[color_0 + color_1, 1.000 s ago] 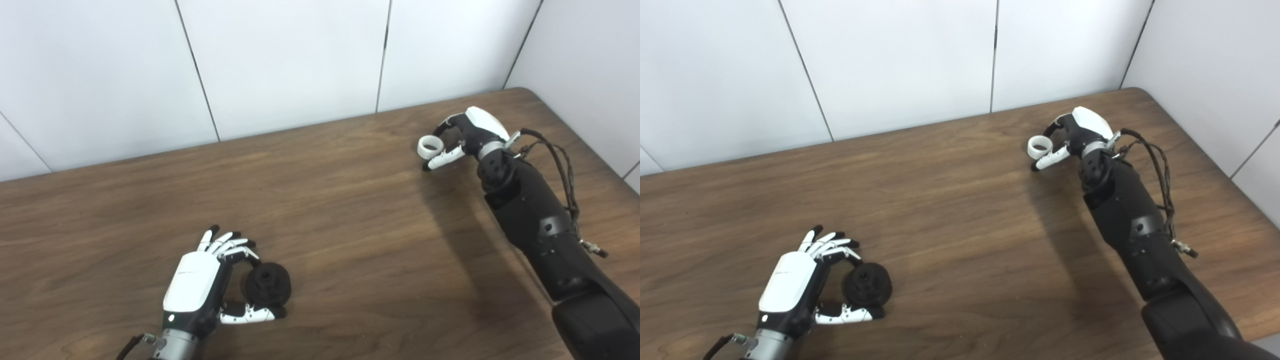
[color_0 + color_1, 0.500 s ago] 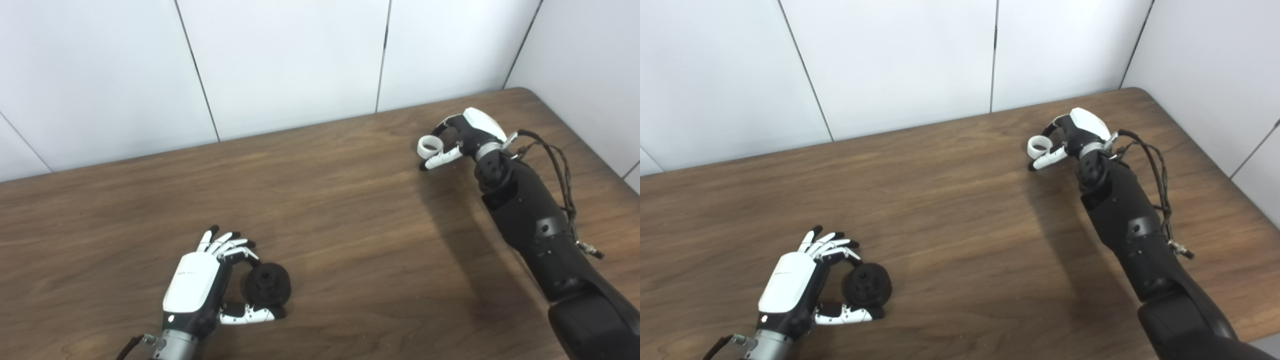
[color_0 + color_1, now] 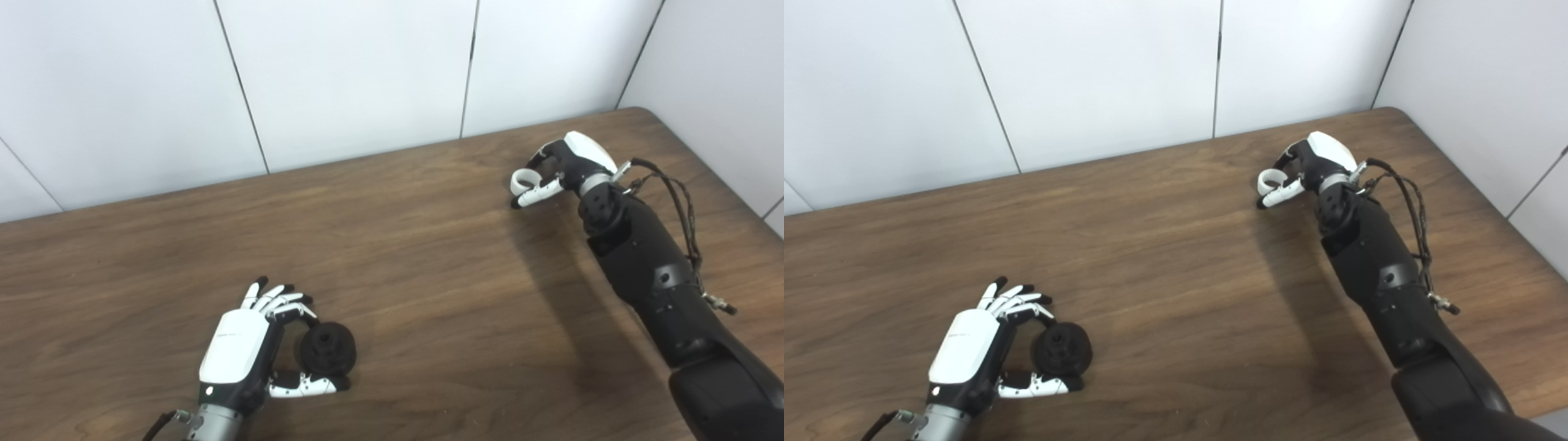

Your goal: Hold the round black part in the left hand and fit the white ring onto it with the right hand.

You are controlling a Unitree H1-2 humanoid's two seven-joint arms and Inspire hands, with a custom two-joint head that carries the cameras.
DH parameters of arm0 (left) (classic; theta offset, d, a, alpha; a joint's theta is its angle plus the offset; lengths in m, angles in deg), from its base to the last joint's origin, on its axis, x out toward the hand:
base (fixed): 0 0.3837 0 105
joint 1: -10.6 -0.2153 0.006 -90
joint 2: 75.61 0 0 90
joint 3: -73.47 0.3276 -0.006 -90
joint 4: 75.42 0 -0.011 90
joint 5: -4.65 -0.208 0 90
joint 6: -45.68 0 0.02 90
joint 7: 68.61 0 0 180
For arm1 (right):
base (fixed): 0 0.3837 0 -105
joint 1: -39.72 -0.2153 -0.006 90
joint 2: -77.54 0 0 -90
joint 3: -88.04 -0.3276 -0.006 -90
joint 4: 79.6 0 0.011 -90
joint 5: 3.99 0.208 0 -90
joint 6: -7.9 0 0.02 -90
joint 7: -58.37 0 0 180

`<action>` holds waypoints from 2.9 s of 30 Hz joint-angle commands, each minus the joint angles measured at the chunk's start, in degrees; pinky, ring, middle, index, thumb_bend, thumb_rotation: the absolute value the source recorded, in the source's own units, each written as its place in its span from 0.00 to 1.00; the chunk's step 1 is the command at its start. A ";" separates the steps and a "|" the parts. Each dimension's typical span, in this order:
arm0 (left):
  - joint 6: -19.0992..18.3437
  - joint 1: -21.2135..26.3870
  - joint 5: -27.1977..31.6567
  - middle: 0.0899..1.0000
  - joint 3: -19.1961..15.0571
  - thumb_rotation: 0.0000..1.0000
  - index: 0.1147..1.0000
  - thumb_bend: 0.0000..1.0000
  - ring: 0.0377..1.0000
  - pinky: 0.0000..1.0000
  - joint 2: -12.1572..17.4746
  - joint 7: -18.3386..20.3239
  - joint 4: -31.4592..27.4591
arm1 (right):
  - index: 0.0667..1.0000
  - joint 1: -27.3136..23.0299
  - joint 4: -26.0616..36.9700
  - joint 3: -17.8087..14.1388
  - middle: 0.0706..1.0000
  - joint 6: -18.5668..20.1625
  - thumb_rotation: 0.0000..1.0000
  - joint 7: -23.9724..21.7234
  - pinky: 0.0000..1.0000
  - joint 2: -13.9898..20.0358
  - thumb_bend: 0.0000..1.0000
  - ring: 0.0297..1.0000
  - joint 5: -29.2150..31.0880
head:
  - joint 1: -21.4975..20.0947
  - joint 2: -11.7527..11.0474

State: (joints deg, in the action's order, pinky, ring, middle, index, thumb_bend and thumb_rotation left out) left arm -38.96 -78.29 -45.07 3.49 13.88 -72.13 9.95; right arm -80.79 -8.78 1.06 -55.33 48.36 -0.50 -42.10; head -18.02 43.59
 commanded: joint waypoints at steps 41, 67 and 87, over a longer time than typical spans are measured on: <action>-1.58 -0.58 -1.46 0.75 0.68 0.05 0.42 0.52 0.88 1.00 -0.37 1.54 -0.99 | 0.45 4.94 23.77 5.74 0.83 -0.07 0.13 -7.74 0.93 2.84 0.52 0.94 -1.84 | 4.11 0.41; -3.76 -0.48 -4.45 0.76 3.09 0.05 0.42 0.52 0.88 1.00 -3.32 -0.20 -0.12 | 0.45 6.16 44.84 15.17 0.84 -0.15 0.14 -24.91 1.00 -6.60 0.52 0.99 -7.30 | 11.81 0.94; -5.66 -0.96 -6.58 0.76 4.99 0.05 0.42 0.52 0.88 1.00 -5.47 -2.05 0.47 | 0.45 8.14 50.30 17.83 0.85 -1.18 0.13 -29.38 1.00 -8.29 0.52 0.99 -6.42 | 16.25 1.55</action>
State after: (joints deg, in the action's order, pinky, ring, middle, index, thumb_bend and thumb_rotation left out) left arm -44.33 -78.39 -50.27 7.34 8.81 -74.41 9.72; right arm -71.30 39.24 19.05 -55.55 18.79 -8.71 -48.41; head -1.76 45.09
